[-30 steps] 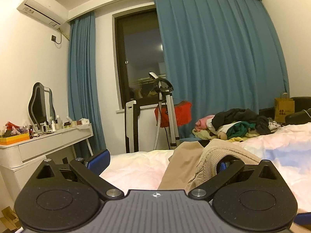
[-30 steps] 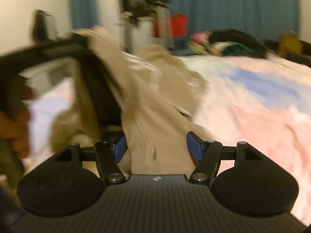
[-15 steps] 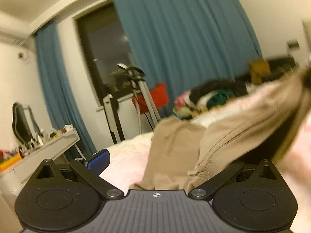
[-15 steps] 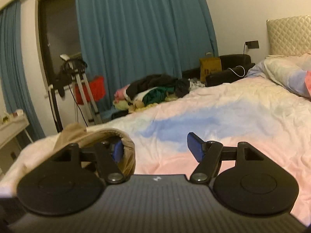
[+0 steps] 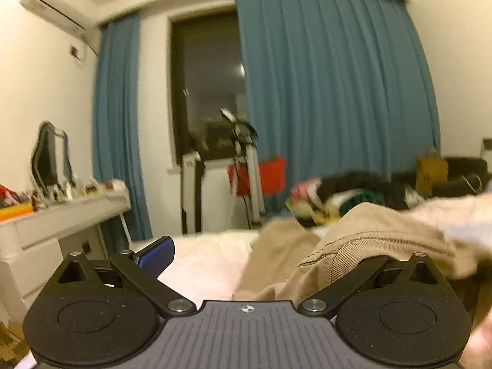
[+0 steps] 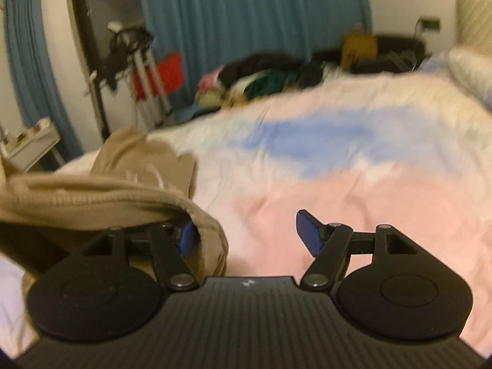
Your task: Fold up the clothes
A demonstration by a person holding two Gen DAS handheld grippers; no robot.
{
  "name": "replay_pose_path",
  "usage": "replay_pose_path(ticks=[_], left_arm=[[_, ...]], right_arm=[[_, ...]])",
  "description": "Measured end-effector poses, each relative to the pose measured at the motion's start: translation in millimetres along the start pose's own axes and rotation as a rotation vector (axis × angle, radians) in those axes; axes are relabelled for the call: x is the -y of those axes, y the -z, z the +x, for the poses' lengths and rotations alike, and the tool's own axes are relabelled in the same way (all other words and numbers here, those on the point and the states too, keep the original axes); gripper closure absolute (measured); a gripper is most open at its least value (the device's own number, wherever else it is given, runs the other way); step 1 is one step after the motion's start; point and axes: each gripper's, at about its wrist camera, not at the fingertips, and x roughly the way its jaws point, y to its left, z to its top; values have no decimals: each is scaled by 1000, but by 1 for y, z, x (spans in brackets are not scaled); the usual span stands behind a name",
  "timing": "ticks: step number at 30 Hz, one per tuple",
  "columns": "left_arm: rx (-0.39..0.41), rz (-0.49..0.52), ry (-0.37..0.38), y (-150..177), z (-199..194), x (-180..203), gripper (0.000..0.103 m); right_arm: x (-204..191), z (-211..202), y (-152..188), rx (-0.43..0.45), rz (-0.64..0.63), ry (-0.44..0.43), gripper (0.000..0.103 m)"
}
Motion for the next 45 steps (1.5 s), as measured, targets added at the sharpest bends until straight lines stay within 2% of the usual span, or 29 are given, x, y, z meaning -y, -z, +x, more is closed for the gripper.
replay_pose_path(ticks=[4,6,8,13,17,19,25,28,31,34,37,41,45], left_arm=[[10,-55,-31,-7,2,-10,0],[6,-60,-62,-10,4,-15,0],[2,-68,-66,-12,3,-19,0],[-15,39,-106,-13,-3,-14,0],[-37,28,-119,-14,0,-20,0],[-48,-9,-139,-19,4,-32,0],[-139,-116,-137,-28,19,-68,0],[-190,-114,-112,-28,24,-75,0],[-220,-124,-87,-24,27,-80,0],[-254,-141,-46,-17,30,-82,0],[-288,-154,-19,-10,31,-82,0],[-335,-168,32,-1,34,-81,0],[-395,-133,88,7,32,-71,0]], right_arm=[[-15,10,18,-190,-114,-77,34],[-18,14,29,-271,-163,-89,34],[-20,13,35,-288,-186,-83,34],[-19,-11,13,-90,-191,69,33],[-29,-16,-19,-37,-219,111,33],[-44,-21,-39,-26,-240,94,33],[-72,-8,-98,-103,-206,55,33],[-82,-8,-114,-139,-174,70,33],[-85,-11,-124,-141,-131,47,33],[-82,-11,-120,-85,-151,46,33],[-72,-13,-101,-35,-152,15,33],[-48,-11,-71,-10,-91,-40,33],[-28,-9,-45,48,-50,-44,33]])
